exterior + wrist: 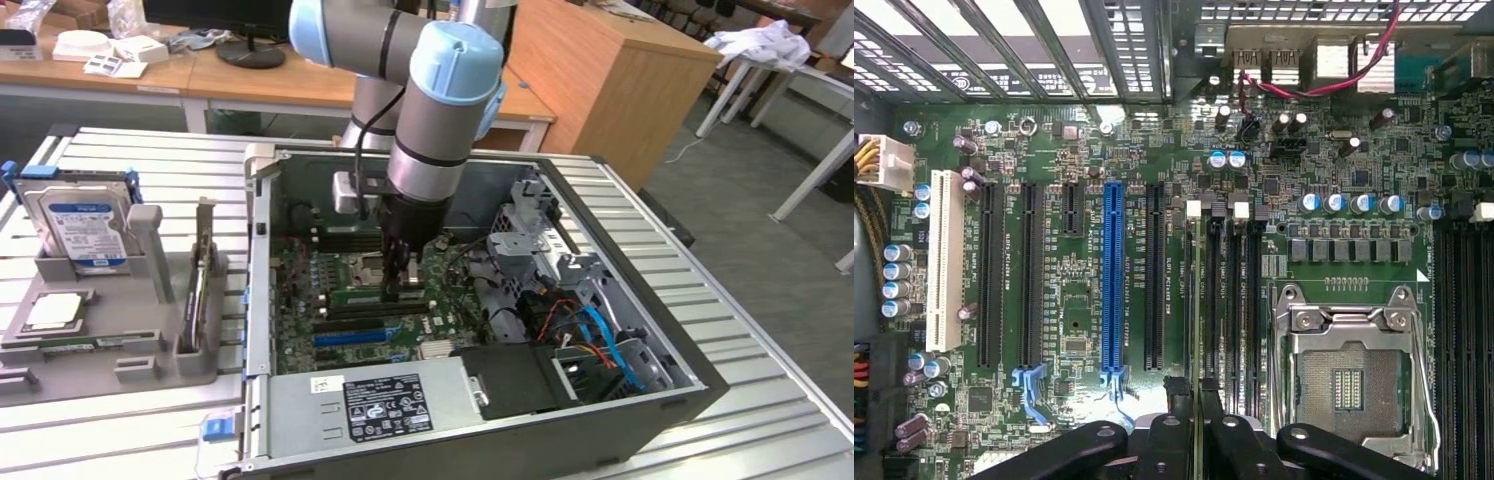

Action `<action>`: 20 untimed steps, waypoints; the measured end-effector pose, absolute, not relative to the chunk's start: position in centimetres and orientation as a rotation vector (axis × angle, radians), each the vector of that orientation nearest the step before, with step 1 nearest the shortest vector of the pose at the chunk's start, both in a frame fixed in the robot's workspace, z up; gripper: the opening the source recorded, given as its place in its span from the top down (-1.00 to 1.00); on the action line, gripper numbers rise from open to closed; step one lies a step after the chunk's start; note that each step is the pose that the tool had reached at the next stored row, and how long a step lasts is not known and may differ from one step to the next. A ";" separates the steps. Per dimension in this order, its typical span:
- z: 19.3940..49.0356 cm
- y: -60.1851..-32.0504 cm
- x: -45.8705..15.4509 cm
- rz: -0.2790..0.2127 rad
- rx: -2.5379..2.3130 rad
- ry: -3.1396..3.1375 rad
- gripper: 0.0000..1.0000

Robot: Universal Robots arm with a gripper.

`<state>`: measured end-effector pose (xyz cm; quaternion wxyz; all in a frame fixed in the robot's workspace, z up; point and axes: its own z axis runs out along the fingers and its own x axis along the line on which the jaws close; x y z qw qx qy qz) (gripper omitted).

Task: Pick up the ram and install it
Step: 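Insert the ram into the slot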

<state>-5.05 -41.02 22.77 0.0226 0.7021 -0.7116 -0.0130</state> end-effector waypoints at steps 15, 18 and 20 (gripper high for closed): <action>22.4 -41.0 -5.1 -0.040 2.175 -2.204 0.72; 22.4 -41.0 -5.1 -0.040 2.184 -2.195 0.72; 22.4 -41.0 -5.1 -0.040 2.187 -2.191 0.72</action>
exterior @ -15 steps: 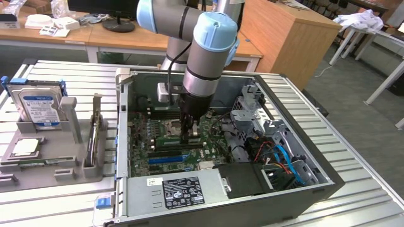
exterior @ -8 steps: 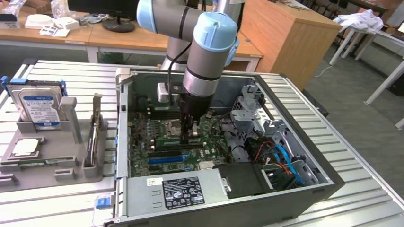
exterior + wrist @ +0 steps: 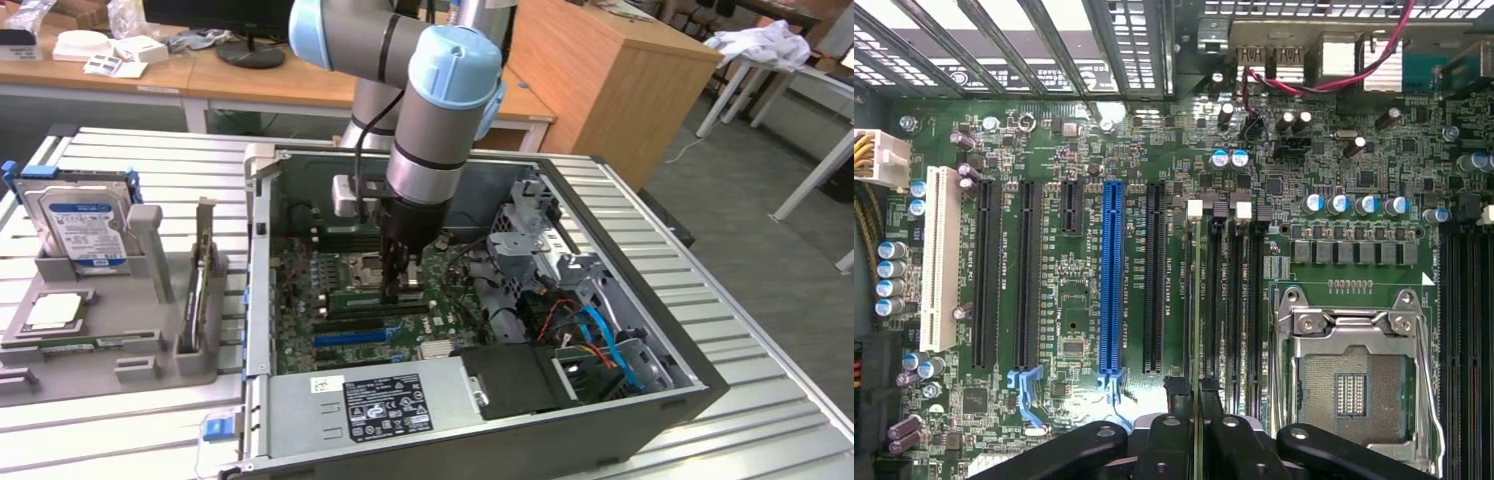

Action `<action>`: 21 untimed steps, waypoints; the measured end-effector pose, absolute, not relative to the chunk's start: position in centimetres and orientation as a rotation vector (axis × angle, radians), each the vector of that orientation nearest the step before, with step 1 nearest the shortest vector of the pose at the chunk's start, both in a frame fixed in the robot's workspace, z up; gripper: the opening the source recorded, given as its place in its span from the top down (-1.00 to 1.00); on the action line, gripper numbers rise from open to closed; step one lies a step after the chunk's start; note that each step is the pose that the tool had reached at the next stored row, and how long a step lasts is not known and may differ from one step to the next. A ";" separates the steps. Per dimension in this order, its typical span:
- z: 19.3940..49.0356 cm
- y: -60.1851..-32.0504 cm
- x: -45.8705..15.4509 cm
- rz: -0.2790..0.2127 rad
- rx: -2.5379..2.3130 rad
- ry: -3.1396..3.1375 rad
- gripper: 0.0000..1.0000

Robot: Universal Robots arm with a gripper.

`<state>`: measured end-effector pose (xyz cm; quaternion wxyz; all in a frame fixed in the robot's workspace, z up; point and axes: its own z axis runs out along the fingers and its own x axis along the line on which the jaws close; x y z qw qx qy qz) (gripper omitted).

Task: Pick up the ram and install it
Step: 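Insert the ram into the slot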

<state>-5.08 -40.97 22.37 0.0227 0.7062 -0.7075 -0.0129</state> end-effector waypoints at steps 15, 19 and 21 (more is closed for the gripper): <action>22.2 -41.0 -5.2 -0.039 2.188 -2.190 0.72; 22.1 -40.9 -5.2 -0.039 2.188 -2.190 0.72; 22.1 -40.9 -5.2 -0.040 2.188 -2.190 0.72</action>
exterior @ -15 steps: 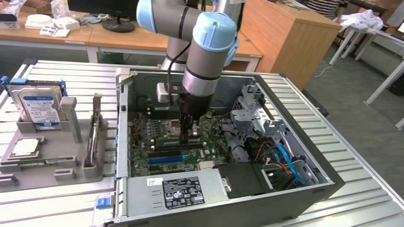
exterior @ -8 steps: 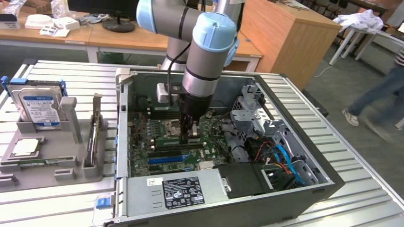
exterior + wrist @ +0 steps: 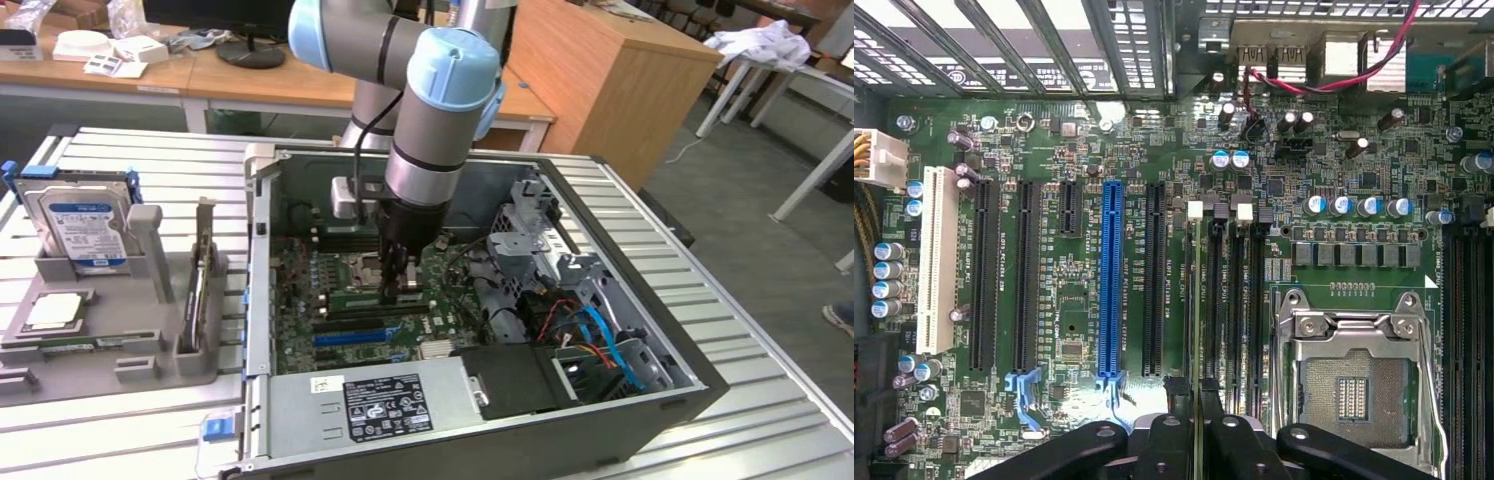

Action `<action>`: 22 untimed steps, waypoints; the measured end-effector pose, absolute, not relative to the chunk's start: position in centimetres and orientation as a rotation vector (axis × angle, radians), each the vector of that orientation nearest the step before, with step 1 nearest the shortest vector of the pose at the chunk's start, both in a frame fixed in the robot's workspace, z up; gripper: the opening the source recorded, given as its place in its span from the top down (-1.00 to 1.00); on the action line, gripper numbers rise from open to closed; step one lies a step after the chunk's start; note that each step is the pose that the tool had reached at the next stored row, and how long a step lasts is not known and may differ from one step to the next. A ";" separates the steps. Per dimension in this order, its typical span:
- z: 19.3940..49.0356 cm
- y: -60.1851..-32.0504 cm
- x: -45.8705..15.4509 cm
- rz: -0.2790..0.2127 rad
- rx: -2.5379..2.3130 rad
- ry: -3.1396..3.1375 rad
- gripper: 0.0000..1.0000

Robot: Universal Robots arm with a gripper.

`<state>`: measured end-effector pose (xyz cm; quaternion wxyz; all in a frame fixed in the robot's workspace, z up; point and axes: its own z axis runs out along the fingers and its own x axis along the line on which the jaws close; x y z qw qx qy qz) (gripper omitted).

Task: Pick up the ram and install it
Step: 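Insert the ram into the slot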

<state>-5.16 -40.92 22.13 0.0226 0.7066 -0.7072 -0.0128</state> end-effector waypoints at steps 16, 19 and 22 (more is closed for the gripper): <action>21.9 -40.8 -5.2 -0.039 2.188 -2.190 0.72; 21.9 -40.8 -5.2 -0.039 2.188 -2.190 0.72; 21.8 -40.8 -5.2 -0.040 2.188 -2.190 0.72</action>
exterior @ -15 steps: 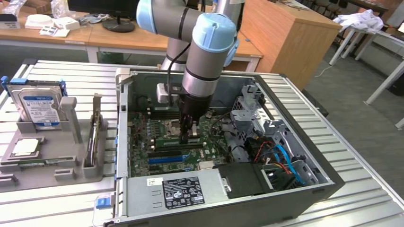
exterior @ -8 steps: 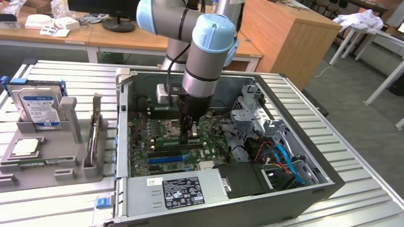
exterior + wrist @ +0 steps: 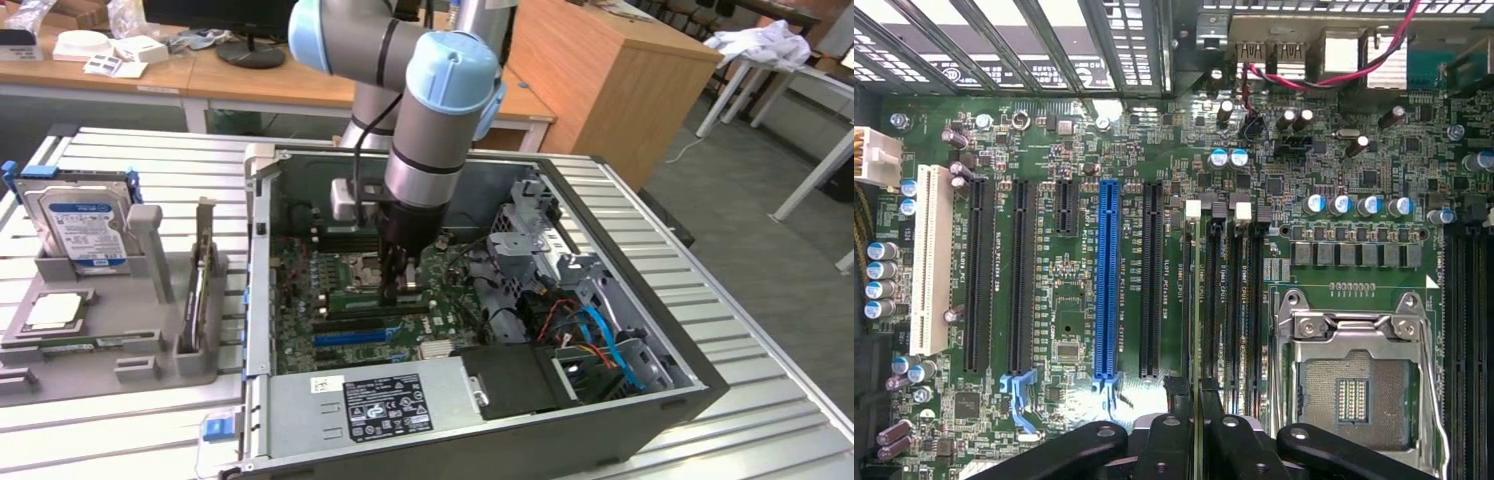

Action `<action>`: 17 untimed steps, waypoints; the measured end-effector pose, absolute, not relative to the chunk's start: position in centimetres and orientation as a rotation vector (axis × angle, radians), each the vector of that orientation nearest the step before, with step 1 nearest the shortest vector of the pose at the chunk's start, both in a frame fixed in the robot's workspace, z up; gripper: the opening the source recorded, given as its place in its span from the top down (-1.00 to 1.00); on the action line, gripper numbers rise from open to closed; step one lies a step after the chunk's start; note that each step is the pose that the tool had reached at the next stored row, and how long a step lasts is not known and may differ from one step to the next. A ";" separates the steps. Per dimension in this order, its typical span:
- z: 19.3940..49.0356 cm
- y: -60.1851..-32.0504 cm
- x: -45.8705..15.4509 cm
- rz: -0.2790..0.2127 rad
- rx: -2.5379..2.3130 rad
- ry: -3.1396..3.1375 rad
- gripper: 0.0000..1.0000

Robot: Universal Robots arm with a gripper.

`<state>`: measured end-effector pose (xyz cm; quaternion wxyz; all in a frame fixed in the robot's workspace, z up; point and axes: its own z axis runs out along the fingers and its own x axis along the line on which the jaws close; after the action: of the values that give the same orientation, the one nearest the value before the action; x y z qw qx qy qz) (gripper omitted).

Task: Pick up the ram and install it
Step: 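Insert the ram into the slot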

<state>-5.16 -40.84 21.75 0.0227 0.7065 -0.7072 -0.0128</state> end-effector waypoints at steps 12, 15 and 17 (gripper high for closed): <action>21.5 -40.8 -5.2 -0.039 2.188 -2.190 0.72; 21.5 -40.8 -5.2 -0.039 2.188 -2.190 0.72; 21.5 -40.8 -5.2 -0.039 2.188 -2.190 0.72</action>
<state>-5.18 -40.84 21.50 0.0228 0.7065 -0.7072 -0.0127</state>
